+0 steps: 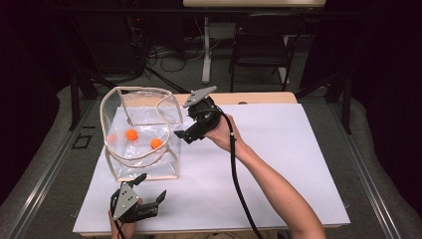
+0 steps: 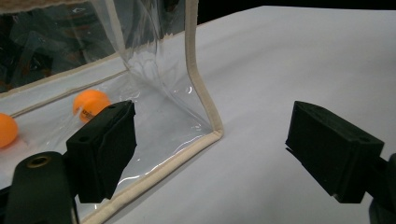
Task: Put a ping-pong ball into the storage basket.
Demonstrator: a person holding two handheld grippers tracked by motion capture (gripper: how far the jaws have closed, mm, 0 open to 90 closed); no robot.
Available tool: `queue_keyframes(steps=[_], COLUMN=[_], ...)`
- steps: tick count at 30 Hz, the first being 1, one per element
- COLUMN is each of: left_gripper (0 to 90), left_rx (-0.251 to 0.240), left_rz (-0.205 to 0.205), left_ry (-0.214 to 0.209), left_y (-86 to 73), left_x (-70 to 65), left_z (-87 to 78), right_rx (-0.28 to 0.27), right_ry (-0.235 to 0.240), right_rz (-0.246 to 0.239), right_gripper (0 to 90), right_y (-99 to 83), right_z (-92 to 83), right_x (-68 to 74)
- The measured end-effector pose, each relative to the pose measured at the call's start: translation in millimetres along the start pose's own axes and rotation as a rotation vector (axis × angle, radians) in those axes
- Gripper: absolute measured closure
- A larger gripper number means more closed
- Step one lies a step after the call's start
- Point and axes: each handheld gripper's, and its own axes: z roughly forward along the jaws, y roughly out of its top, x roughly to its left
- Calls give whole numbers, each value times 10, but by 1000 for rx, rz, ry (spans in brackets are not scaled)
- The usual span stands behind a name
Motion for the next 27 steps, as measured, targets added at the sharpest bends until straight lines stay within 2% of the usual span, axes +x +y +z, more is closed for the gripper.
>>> queue_keyframes(steps=[27], left_gripper=[157], left_rx=[4], left_rz=[8], left_ry=[7], left_y=[-4], left_x=[-4], left_z=[-21], right_rx=[21], right_ry=[-11], right_rz=[16], right_gripper=[0], right_y=[-397], right_z=[-126], right_x=[-9])
